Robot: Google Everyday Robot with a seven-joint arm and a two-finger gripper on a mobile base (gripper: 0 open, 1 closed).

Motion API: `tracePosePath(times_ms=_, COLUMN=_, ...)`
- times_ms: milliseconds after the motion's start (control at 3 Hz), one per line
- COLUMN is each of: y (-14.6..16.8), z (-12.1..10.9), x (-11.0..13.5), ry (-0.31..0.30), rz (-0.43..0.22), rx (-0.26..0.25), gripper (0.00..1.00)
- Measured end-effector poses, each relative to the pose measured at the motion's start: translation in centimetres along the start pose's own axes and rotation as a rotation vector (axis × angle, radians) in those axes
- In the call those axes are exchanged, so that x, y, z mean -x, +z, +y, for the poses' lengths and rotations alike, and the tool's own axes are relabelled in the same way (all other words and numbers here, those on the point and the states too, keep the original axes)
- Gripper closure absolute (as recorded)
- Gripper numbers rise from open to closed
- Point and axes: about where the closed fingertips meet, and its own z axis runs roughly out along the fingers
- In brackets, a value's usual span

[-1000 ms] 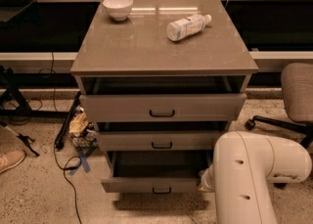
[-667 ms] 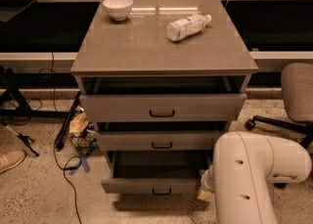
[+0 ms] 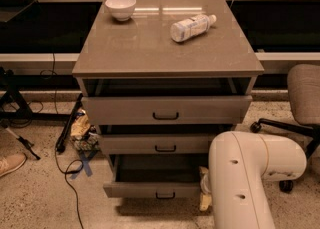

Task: Open bottom drawer

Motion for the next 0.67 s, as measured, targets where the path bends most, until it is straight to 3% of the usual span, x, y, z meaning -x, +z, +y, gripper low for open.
tracePosePath(times_ms=333, y=0.22, z=0.16, x=0.05, ry=-0.005, rz=-0.007, rx=0.007, gripper=0.00)
tracePosePath(times_ms=667, y=0.64, z=0.47, x=0.55, ry=-0.052, rz=-0.021, rx=0.033, gripper=0.00)
